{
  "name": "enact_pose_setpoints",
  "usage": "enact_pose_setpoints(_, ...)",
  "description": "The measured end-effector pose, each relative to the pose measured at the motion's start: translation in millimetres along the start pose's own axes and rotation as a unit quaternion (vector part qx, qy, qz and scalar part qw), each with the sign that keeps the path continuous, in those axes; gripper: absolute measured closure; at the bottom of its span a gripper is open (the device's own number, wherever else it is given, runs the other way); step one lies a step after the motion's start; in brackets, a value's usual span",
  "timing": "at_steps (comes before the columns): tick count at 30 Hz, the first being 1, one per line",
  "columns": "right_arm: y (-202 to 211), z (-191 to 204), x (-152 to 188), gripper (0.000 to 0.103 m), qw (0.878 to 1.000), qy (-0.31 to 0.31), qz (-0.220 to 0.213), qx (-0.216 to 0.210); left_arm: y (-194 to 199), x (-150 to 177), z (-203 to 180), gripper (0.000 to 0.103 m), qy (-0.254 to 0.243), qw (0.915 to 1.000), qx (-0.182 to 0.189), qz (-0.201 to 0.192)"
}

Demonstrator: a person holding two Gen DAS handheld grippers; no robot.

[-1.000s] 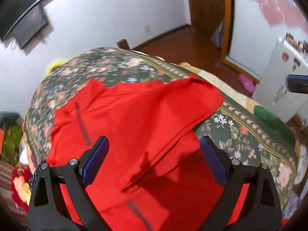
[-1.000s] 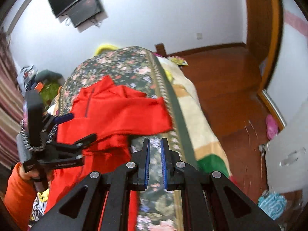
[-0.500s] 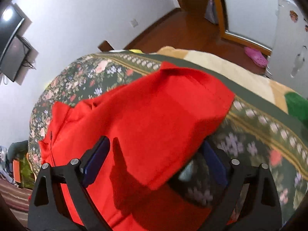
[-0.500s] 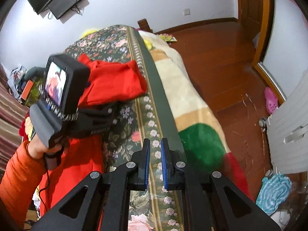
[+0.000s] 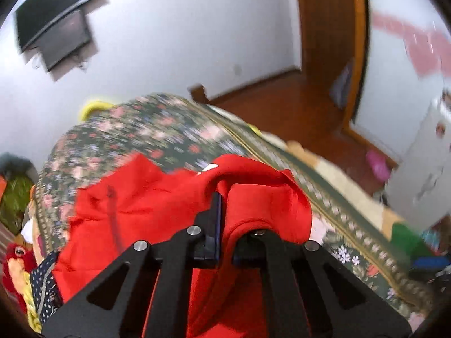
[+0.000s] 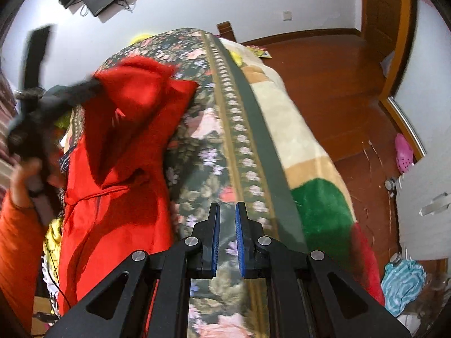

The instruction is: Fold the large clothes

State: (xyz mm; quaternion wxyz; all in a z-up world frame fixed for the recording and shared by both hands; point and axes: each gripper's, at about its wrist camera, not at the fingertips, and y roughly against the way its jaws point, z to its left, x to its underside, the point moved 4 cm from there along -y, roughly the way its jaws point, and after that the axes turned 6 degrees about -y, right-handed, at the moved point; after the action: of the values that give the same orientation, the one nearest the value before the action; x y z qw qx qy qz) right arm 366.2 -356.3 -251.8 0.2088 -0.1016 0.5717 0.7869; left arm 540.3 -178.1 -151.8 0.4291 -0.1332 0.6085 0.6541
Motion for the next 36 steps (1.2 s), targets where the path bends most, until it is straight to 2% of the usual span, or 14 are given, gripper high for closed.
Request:
enact_pose_setpoints(4, -1.1, 26.5, -6.3, 0.096, 1.000, 0.026, -0.004, -0.009, 46.0, 0.2, 59.2, 0.098, 0.042, 0.9984, -0.019, -0.033)
enact_pose_setpoints(9, -14.5, 73.3, -22.3, 0.096, 0.997, 0.082, -0.012, 0.002, 89.3, 32.0, 137.6, 0.098, 0.103, 0.9923, -0.048, -0.051)
enact_pose_setpoints(11, -21.8, 90.1, -29.4, 0.096, 0.994, 0.108, -0.021, 0.012, 100.1, 55.7, 167.9, 0.098, 0.118, 0.9890, -0.073, -0.050)
enact_pose_setpoints(13, -31.6, 108.2, -38.6, 0.096, 0.990, 0.133, -0.030, 0.016, 102.6, 80.8, 192.4, 0.099, 0.144, 0.9853, -0.082, -0.042)
enact_pose_setpoints(15, -44.4, 123.8, -47.4, 0.096, 0.988, 0.149, -0.034, 0.016, 100.0, 104.2, 213.7, 0.099, 0.169, 0.9814, -0.084, -0.033)
enact_pose_setpoints(17, -65.0, 138.5, -54.7, 0.096, 0.984, 0.169, -0.033, 0.038, 93.5, 135.8, 232.6, 0.099, 0.198, 0.9762, -0.086, -0.018)
enact_pose_setpoints(18, -74.0, 143.4, -56.7, 0.096, 0.983, 0.177, -0.031, 0.047, 86.4, 153.9, 240.3, 0.098, 0.216, 0.9734, -0.076, -0.005)
enact_pose_setpoints(23, -134.5, 148.1, -59.6, 0.096, 0.979, 0.188, 0.024, 0.078, 53.4, 227.8, 256.6, 0.098, 0.264, 0.9614, -0.052, 0.059)
enact_pose_setpoints(26, -144.7, 144.1, -55.2, 0.096, 0.977, 0.195, 0.020, 0.084, 38.1, 270.6, 257.2, 0.097, 0.287, 0.9522, -0.030, 0.101)
enact_pose_setpoints(27, -143.9, 143.2, -54.7, 0.096, 0.977, 0.195, 0.018, 0.082, 33.6, 285.4, 257.0, 0.094, 0.294, 0.9484, -0.027, 0.115)
enact_pose_setpoints(30, -142.9, 139.8, -55.0, 0.096, 0.976, 0.198, 0.021, 0.088, 30.5, 316.7, 256.2, 0.074, 0.316, 0.9383, -0.026, 0.137)
enact_pose_setpoints(31, -142.2, 139.2, -54.3, 0.096, 0.976, 0.199, 0.022, 0.090, 30.7, 328.7, 257.4, 0.070, 0.330, 0.9333, -0.022, 0.140)
enact_pose_setpoints(33, -142.1, 138.5, -53.7, 0.096, 0.974, 0.201, 0.022, 0.099, 32.9, 342.8, 257.7, 0.069, 0.339, 0.9292, -0.023, 0.145)
enact_pose_setpoints(36, -140.7, 138.1, -50.3, 0.096, 0.974, 0.202, 0.016, 0.104, 36.8, 361.9, 257.9, 0.061, 0.350, 0.9237, -0.024, 0.155)
